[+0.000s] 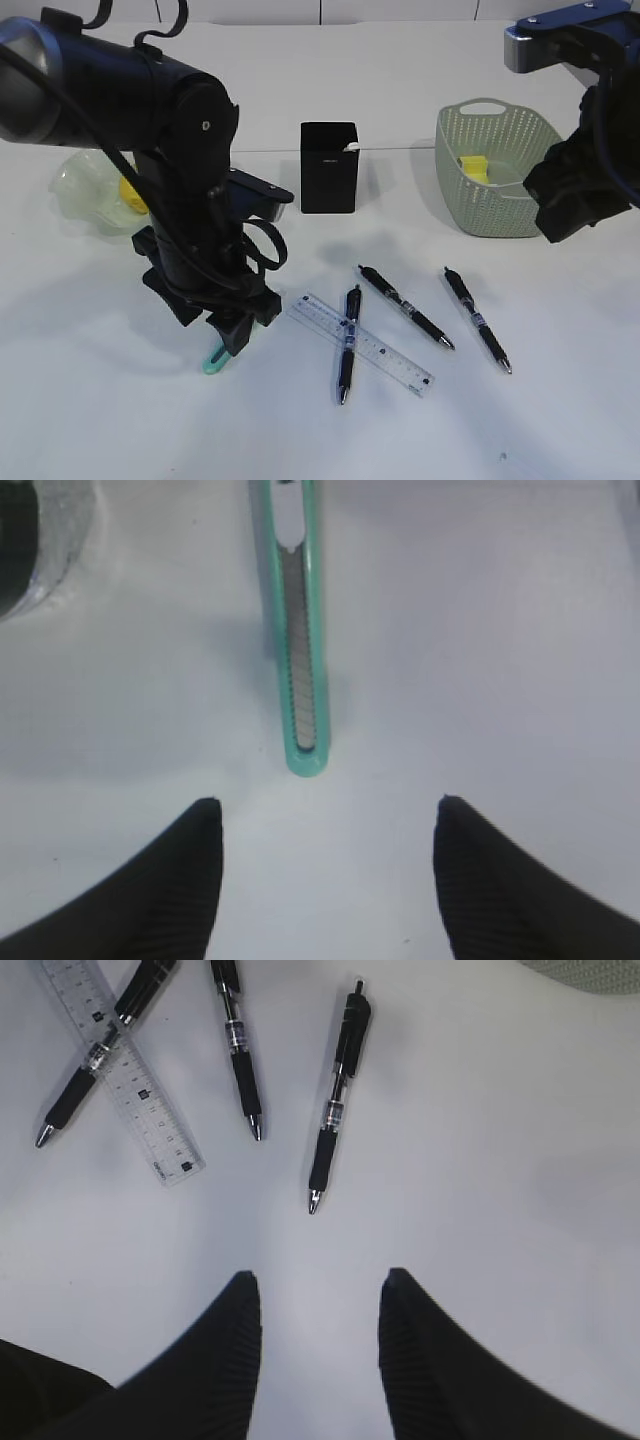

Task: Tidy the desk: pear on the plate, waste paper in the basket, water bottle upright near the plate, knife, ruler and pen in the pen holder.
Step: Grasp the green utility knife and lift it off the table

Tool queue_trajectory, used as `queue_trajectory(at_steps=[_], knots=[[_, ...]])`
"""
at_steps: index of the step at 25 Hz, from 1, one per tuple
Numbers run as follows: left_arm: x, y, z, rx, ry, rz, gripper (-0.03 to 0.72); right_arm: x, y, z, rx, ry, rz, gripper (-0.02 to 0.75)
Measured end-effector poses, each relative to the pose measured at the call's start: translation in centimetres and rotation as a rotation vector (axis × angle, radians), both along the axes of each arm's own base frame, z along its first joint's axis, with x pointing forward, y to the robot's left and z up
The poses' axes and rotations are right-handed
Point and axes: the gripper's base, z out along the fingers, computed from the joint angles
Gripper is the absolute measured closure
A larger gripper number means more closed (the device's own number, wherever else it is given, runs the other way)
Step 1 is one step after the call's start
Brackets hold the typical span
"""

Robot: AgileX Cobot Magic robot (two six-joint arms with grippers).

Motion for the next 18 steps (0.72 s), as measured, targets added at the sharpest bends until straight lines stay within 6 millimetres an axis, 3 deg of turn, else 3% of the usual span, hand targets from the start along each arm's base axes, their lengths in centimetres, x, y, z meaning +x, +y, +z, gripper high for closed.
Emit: queue_trajectory(at_steps=[18], knots=[[0.7, -0.7, -4.4, 0.023, 0.044, -0.007, 0.222, 0.1, 0.0, 0.0, 0.001, -0.008, 0.001, 0.441]])
